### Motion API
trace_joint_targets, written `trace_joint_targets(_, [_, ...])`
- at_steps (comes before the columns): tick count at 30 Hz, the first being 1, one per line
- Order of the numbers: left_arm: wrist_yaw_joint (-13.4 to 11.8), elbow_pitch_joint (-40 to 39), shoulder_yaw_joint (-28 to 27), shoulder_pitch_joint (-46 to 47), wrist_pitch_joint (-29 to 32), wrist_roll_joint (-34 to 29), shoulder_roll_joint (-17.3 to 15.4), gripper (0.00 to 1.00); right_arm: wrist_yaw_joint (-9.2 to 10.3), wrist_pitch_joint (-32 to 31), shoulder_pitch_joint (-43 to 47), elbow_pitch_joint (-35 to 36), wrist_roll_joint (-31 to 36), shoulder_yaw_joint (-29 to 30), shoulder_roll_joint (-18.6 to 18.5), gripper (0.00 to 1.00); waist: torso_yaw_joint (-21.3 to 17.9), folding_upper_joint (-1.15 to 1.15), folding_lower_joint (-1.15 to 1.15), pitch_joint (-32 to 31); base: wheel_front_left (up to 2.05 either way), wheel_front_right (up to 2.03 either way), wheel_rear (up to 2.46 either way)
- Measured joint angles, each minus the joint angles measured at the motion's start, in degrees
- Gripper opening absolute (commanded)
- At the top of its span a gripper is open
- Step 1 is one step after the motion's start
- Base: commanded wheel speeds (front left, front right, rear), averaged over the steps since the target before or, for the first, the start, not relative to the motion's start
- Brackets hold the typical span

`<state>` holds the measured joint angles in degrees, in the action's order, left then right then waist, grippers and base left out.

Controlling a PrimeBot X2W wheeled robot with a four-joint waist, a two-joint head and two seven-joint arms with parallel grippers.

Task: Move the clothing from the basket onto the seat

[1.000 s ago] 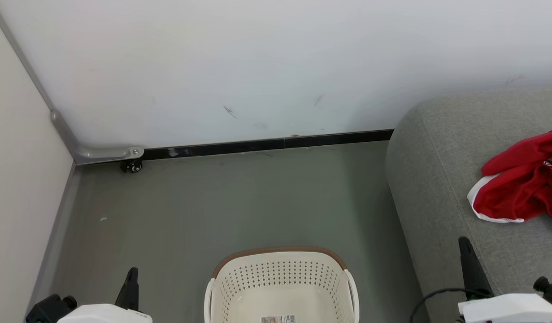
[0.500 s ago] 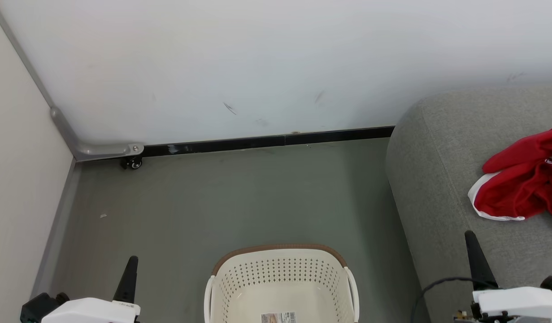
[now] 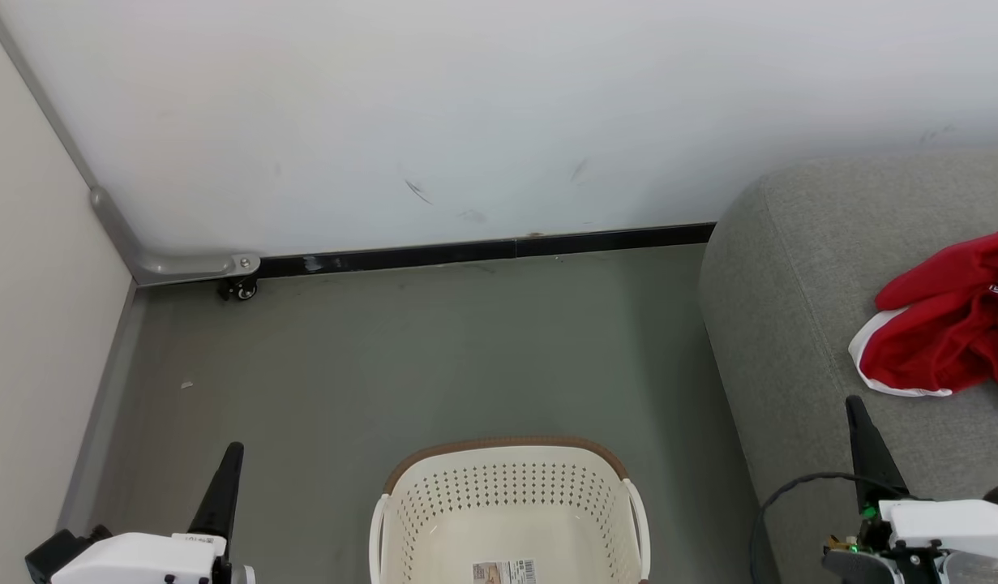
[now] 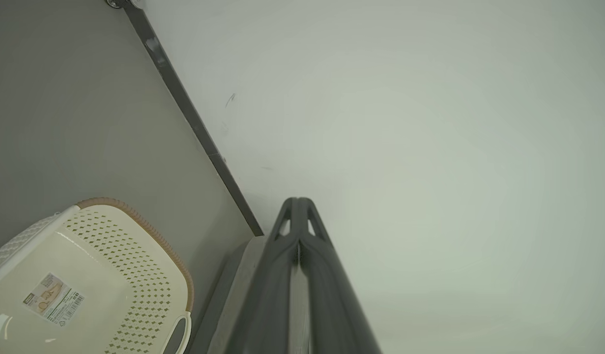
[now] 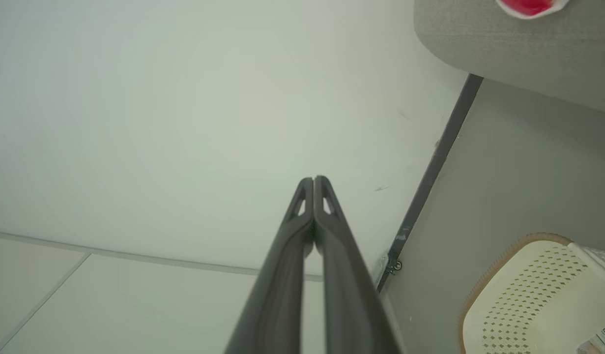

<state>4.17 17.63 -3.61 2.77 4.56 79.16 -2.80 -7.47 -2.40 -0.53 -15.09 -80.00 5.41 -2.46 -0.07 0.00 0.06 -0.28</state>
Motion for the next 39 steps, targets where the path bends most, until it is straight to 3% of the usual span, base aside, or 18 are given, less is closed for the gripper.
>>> trace_joint_targets(16, [2.9,-1.0,-2.0,1.1,2.5,12.2,0.7,0.00,0.00,-2.2,-2.2,-0.1,-12.7,1.2,-0.4,0.00,0.1,0.00,-0.02,0.4,0.00,0.00,0.00])
trace_joint_targets(39, [2.9,-1.3,-1.9,1.1,2.5,12.5,0.8,0.00,0.00,-2.7,-2.2,-0.1,-12.9,1.2,-0.4,0.00,0.1,0.00,-0.03,0.4,0.00,0.00,0.00])
